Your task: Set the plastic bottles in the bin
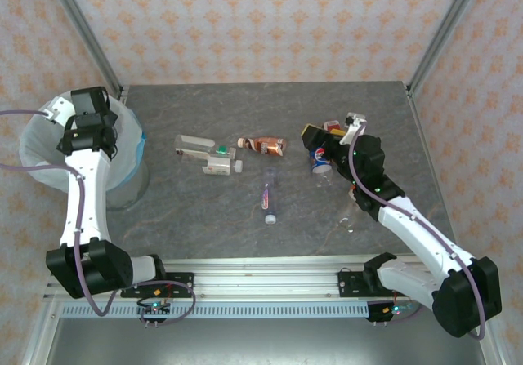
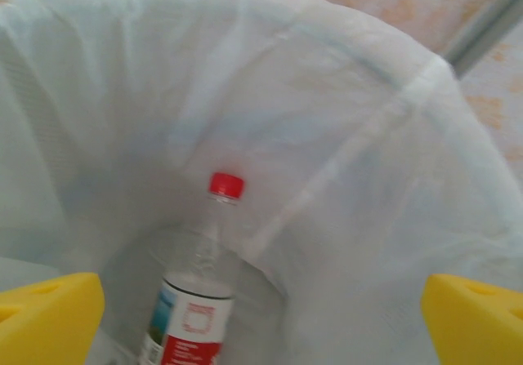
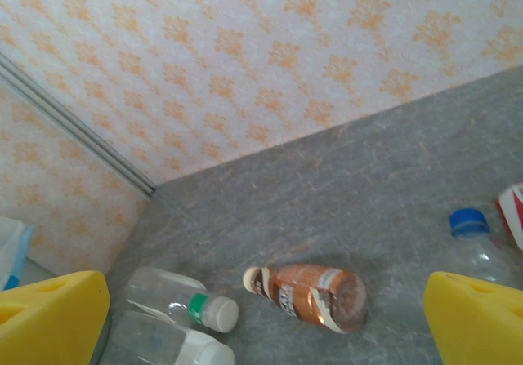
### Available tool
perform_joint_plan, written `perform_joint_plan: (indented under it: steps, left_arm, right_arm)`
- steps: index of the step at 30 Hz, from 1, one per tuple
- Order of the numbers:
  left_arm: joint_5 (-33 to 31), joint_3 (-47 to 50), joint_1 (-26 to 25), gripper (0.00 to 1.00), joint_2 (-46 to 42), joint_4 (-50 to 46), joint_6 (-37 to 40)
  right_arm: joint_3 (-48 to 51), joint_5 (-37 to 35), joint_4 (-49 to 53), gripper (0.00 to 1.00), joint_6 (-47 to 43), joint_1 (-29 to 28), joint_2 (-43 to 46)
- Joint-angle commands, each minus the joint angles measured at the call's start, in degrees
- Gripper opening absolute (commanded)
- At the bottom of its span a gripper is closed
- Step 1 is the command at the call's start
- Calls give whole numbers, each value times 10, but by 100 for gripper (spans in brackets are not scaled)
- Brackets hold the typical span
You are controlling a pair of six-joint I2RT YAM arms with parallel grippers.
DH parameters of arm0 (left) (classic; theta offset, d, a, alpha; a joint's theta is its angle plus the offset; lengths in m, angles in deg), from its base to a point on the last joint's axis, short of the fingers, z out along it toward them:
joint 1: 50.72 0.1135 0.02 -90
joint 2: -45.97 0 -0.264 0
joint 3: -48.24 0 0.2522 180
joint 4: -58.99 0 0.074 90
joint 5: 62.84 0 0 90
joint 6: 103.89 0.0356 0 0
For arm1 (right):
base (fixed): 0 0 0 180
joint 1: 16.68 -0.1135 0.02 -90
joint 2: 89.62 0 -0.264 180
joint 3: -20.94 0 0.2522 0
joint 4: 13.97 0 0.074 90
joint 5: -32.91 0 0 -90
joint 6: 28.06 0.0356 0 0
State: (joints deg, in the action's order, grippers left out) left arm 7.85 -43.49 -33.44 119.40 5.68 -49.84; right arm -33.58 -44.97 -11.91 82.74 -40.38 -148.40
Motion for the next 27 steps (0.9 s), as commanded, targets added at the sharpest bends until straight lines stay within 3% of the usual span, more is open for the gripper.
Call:
perform_joint_plan:
  steps: [1, 7, 13, 16, 20, 25, 27]
  left_arm:
    - [103, -19, -8, 100, -42, 21, 22]
    - [158, -12, -91, 100, -87, 67, 72]
    - [274, 43, -167, 100, -105, 134, 39]
    - [308, 65, -216, 100, -102, 147, 39]
    - [348, 91, -255, 100, -95, 157, 27]
    - [371, 123, -265, 100, -85, 162, 16]
    - [367, 135, -265, 100, -85, 164, 10]
  right_arm:
    - [-1, -21, 31, 99, 1, -2, -3]
    - [35, -33, 33, 99, 38, -7, 1]
    - [82, -41, 14, 99, 104, -31, -13]
    - [76, -44, 29, 99, 96, -74, -41]
    - [45, -101, 73, 99, 77, -146, -101]
    - [-13, -185, 162, 99, 75, -227, -183]
    - [-21, -184, 176, 99, 93, -247, -206]
